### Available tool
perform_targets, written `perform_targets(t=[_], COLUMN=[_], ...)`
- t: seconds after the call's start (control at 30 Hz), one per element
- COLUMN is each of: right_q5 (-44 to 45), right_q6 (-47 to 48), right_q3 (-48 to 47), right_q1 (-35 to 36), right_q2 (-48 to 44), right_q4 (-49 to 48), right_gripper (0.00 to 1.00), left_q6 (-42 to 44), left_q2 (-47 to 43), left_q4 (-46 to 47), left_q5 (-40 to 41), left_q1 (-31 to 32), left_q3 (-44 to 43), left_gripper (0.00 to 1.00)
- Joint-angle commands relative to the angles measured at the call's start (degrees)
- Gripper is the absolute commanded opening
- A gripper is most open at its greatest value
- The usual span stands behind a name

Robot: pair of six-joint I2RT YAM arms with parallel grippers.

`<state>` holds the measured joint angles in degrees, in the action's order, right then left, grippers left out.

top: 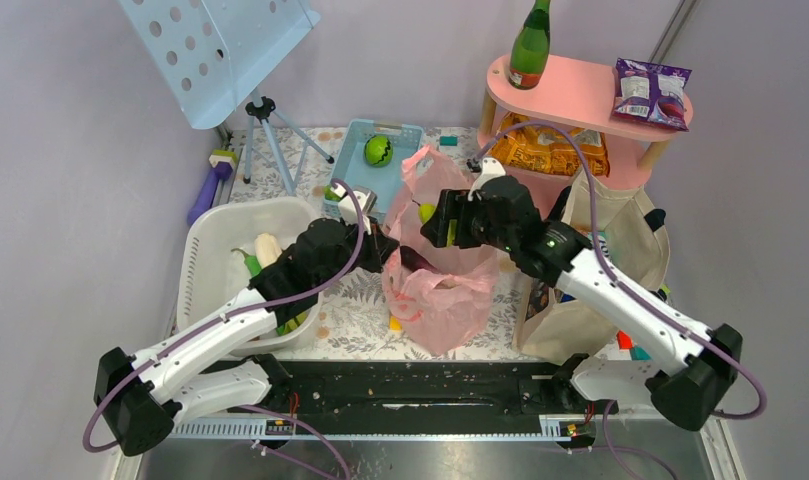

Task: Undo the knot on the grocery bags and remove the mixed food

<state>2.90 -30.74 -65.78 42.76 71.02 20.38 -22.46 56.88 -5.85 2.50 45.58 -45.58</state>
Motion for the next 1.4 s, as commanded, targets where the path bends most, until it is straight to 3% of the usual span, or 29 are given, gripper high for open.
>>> perform_targets(t=[0.0, 0.17, 0.33, 0.5, 0.57, 0.63, 0.73, 0.87, 1.1, 1.2, 1.37], right_q5=[-10.7, -16.2, -14.2, -12.4, -11.1, -9.1, -7.4, -4.1, -3.7, -3.2, 0.8], right_q6=[5.8, 8.3, 9.7, 11.5, 11.9, 12.5, 14.1, 17.1, 18.4, 21.2, 23.6], right_q3=[-1.5, 0.5, -2.1, -10.3, -13.9, -17.3, -23.3, -33.0, -53.1, -65.1, -88.8], right_q1=[-0.1, -0.1, -0.1, -0.1, -0.1, -0.1, -0.1, -0.4, -5.6, -6.6, -7.4], right_q2=[-7.3, -14.8, -16.4, -12.0, -9.3, -6.3, -2.0, 5.8, 26.5, 37.0, 57.2], right_q4=[-5.5, -9.4, -8.4, -5.7, -5.1, -3.9, -3.0, -1.3, 4.5, 6.7, 15.3], right_gripper=[0.43, 0.45, 0.45, 0.45, 0.44, 0.44, 0.44, 0.44, 0.44, 0.45, 0.45], left_q6=[0.8, 0.8, 1.2, 3.9, 4.7, 5.1, 5.4, 5.6, 7.2, 7.9, 9.5], left_q2=[0.1, 0.2, 0.0, -2.6, -3.9, -5.1, -6.9, -9.9, -13.3, -12.2, -12.4], left_q4=[2.8, 2.9, 2.4, -0.1, -1.0, -2.2, -5.0, -8.2, -11.3, -14.1, -15.1], left_q5=[0.7, 1.8, 1.0, 2.2, 1.0, -0.6, -1.0, -1.6, -3.0, 3.8, 5.5], left_q1=[-0.2, -0.2, -0.2, -1.0, -2.1, -3.5, -5.3, -7.9, -14.2, -17.2, -19.2], left_q3=[-1.4, -1.4, -1.8, -3.1, -3.5, -3.7, -3.9, -3.5, -3.4, -4.1, -5.1], left_gripper=[0.00, 0.00, 0.01, 0.33, 0.56, 0.66, 0.70, 0.71, 0.82, 0.83, 0.83])
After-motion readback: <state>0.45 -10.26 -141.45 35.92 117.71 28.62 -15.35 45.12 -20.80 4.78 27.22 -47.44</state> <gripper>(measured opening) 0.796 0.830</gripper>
